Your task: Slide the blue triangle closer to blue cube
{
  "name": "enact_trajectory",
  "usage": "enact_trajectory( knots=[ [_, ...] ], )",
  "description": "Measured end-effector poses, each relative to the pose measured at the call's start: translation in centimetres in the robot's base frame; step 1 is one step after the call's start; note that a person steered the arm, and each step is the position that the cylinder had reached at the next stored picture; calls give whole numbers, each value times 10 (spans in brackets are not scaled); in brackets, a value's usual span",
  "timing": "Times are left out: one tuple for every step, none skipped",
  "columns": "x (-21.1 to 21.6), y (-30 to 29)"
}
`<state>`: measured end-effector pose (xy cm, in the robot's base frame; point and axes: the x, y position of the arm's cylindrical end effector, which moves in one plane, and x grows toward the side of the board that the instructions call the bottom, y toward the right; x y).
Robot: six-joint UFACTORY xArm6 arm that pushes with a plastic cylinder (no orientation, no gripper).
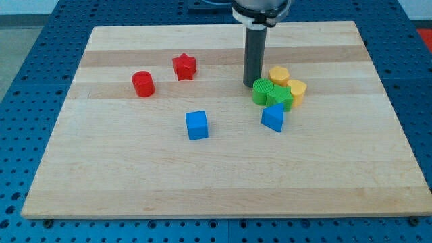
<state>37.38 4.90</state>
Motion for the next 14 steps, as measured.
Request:
enact_trajectory(
  knots=[
    [0, -15],
    [16, -23],
    [53, -23],
    [98, -23],
    [142, -23],
    [167, 8],
    [161, 43],
    [137, 57],
    [117, 65],
    [101, 80],
    [90, 90],
    [90, 90],
    [90, 75],
    [90, 36]
  ],
)
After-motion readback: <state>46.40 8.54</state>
